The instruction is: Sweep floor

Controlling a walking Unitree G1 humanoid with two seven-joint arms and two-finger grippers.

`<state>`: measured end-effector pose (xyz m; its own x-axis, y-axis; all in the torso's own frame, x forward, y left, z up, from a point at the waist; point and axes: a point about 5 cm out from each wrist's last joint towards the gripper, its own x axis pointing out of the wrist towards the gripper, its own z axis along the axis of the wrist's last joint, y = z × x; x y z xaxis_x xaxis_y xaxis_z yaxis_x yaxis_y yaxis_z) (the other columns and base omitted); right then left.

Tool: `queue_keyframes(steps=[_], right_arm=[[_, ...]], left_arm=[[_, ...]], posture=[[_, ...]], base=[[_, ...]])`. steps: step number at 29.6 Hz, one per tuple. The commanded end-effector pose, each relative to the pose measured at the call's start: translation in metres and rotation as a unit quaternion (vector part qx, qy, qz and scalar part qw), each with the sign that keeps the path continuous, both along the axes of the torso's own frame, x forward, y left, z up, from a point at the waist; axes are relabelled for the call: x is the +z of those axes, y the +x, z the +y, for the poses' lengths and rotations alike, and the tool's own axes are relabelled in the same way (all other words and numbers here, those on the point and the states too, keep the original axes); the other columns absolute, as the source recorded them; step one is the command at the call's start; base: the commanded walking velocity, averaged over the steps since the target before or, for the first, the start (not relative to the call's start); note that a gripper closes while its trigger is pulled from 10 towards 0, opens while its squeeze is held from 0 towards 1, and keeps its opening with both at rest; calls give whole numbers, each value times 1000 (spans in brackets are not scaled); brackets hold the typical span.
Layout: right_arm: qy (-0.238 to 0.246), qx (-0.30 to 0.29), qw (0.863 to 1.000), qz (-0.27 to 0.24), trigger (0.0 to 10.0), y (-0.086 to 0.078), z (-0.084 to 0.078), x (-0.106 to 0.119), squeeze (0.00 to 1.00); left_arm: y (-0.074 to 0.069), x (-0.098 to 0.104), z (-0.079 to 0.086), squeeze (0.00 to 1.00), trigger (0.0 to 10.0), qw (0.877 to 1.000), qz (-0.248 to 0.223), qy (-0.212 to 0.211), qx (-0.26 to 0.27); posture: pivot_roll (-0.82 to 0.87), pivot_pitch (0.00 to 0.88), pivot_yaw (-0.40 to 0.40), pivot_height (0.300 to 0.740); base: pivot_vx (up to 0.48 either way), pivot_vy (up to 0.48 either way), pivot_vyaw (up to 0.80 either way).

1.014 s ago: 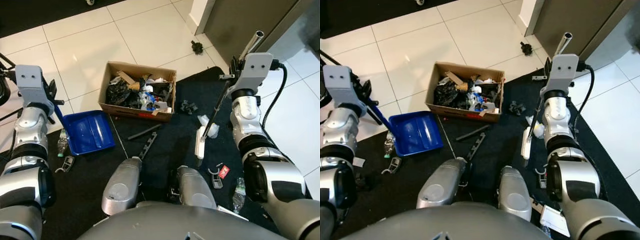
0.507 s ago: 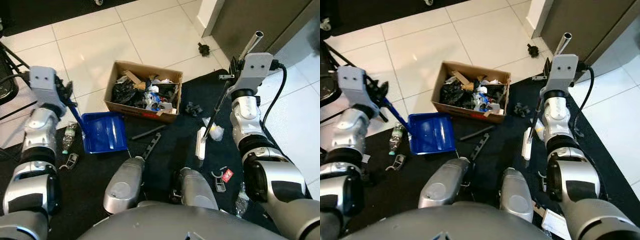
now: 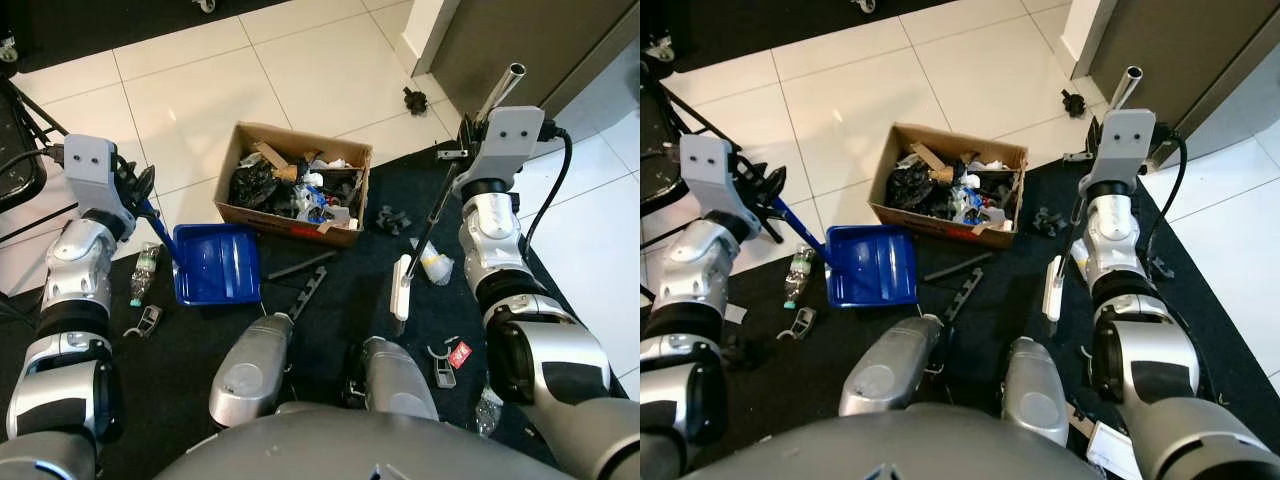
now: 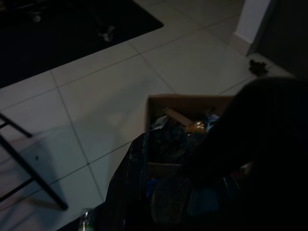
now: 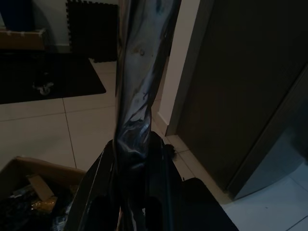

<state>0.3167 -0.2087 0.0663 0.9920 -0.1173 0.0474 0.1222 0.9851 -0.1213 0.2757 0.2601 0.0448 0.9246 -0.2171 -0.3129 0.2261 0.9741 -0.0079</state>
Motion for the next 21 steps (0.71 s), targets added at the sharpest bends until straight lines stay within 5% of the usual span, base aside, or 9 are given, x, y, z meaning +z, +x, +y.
queue_keyframes(steps=[1, 13, 21], right_arm=[[-1, 1, 1000, -4, 10000, 3, 2, 3, 0], [-1, 1, 1000, -4, 10000, 2, 2, 2, 0], [-1, 3, 1000, -3, 10000, 3, 3, 2, 0]], left_arm=[[-7, -23, -50, 0, 10000, 985, 37, -154, -72], [-17, -34, -67, 0, 10000, 981, 73, -138, -116], [-22, -35, -59, 0, 10000, 984, 81, -123, -99]], posture=[[167, 13, -38, 740], [166, 10, -33, 740], [174, 9, -36, 740]], base=[[0, 0, 0], [0, 0, 0], [0, 0, 0]])
